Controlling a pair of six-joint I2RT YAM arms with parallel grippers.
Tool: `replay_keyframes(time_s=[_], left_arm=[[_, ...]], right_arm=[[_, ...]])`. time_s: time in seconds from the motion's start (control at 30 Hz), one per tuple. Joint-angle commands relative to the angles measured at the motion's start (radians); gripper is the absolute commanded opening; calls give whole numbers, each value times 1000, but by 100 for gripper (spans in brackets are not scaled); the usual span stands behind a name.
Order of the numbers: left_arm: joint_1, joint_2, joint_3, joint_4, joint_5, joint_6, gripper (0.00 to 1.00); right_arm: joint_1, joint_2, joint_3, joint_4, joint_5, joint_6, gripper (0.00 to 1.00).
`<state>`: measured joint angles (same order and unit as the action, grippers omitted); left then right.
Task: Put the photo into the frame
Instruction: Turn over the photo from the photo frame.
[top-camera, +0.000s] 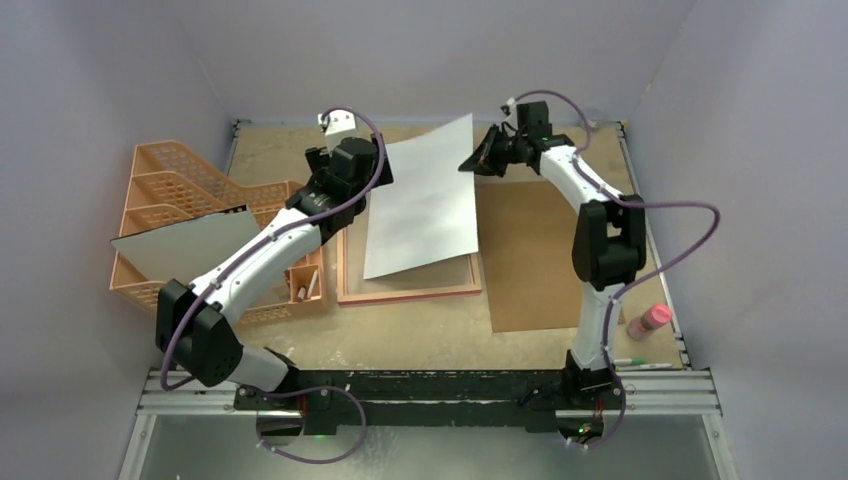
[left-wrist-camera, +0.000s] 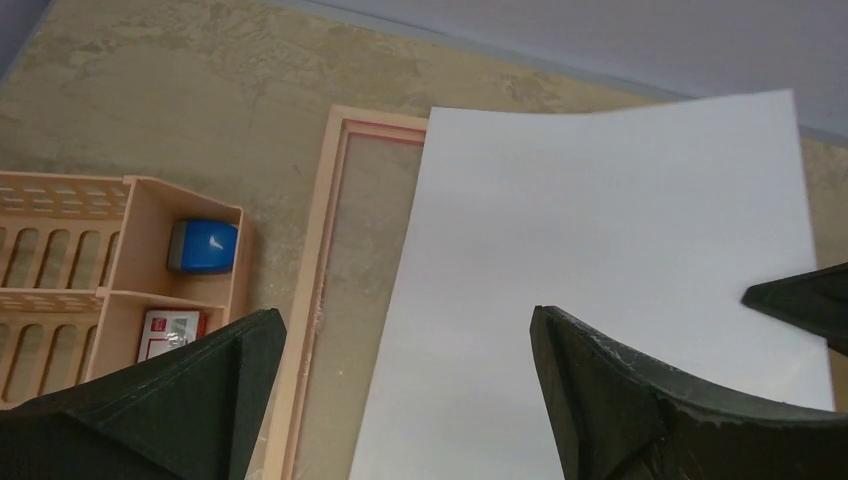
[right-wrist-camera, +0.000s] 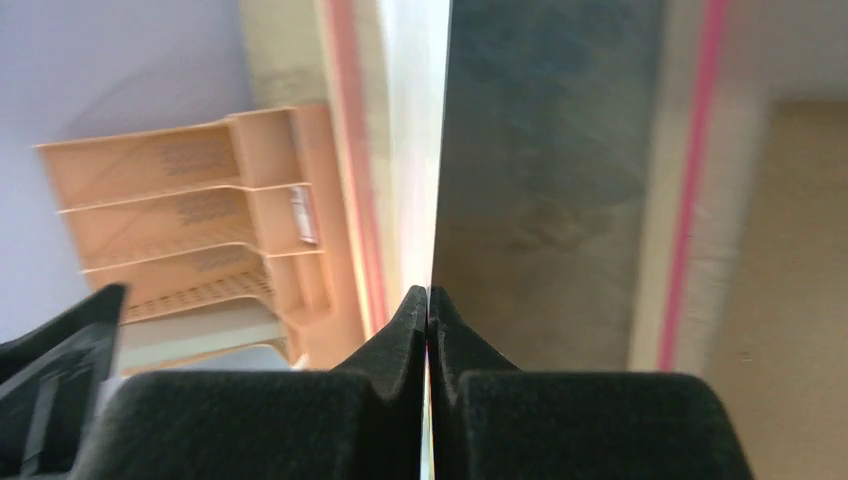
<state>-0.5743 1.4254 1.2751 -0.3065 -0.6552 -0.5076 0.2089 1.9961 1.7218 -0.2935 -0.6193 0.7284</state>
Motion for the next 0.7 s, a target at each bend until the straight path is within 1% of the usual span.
replay_keyframes(time_s=[0.0, 0.13, 0.33, 0.43, 0.57, 0.67], left_arm=[[21, 53, 42, -18, 34, -52, 99], [37, 98, 50, -18, 67, -67, 99], [54, 164, 79, -20, 110, -79, 99], [57, 179, 93, -11, 130, -87, 99], [56, 191, 100, 6, 150, -91, 99], [57, 199, 97, 10, 159, -92, 98]], right_arm=[[6, 83, -22, -10, 9, -102, 0], [6, 142, -22, 20, -7, -166, 0], [6, 176, -3, 51, -12, -212, 0], [7, 174, -38, 77, -13, -183, 0], [17, 172, -85, 165, -16, -111, 0], [41, 178, -77, 171, 17, -100, 0]])
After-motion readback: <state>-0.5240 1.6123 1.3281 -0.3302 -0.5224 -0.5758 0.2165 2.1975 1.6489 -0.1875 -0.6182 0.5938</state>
